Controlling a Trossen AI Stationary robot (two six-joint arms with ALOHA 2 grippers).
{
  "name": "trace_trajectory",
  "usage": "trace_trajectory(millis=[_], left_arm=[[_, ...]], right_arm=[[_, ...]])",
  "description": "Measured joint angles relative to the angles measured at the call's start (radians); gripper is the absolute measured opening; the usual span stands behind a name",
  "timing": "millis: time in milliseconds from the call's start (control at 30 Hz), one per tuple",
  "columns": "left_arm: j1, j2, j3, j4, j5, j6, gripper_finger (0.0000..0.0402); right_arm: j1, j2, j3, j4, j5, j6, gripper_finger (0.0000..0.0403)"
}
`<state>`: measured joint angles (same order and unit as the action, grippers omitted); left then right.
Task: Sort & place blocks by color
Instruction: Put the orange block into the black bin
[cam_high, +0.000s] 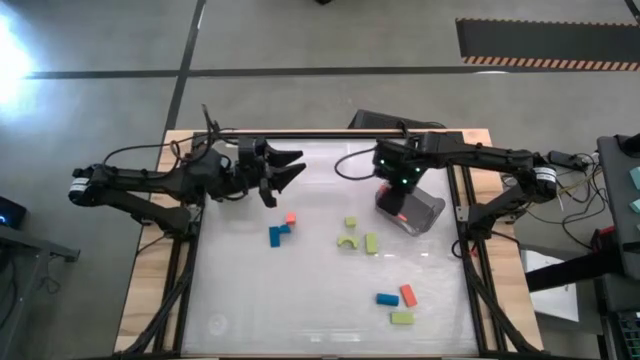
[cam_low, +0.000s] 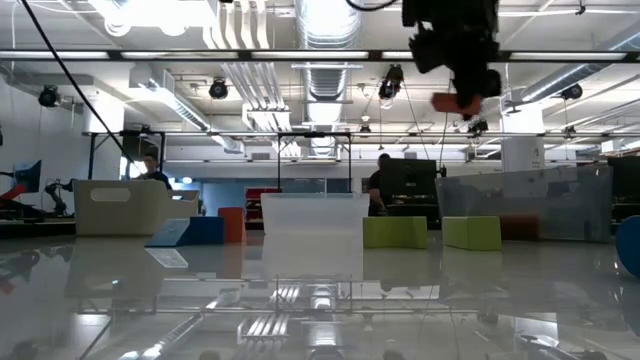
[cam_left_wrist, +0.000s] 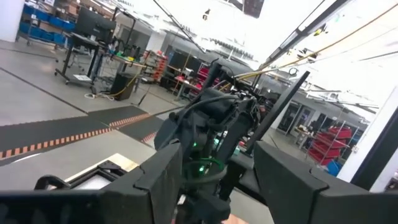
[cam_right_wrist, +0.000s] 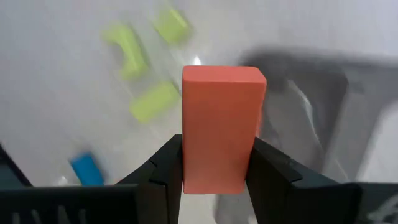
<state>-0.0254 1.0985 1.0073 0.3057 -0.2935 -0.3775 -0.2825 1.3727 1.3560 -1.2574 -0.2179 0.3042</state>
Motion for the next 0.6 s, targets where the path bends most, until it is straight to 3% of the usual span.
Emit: trace_trajectory(millis=[267, 600], left_arm=[[0.0, -0.002, 0.0, -0.01, 0.0, 0.0, 0.0183], [0.009, -0.002, 0.0, -0.01, 0.0, 0.027, 0.0183]], right_arm=[[0.0, 0.0, 0.0, -0.206, 0.02, 0.0, 0.0123], [0.0, 0.0, -0.023, -0.26, 0.046, -0.024, 0.0127]])
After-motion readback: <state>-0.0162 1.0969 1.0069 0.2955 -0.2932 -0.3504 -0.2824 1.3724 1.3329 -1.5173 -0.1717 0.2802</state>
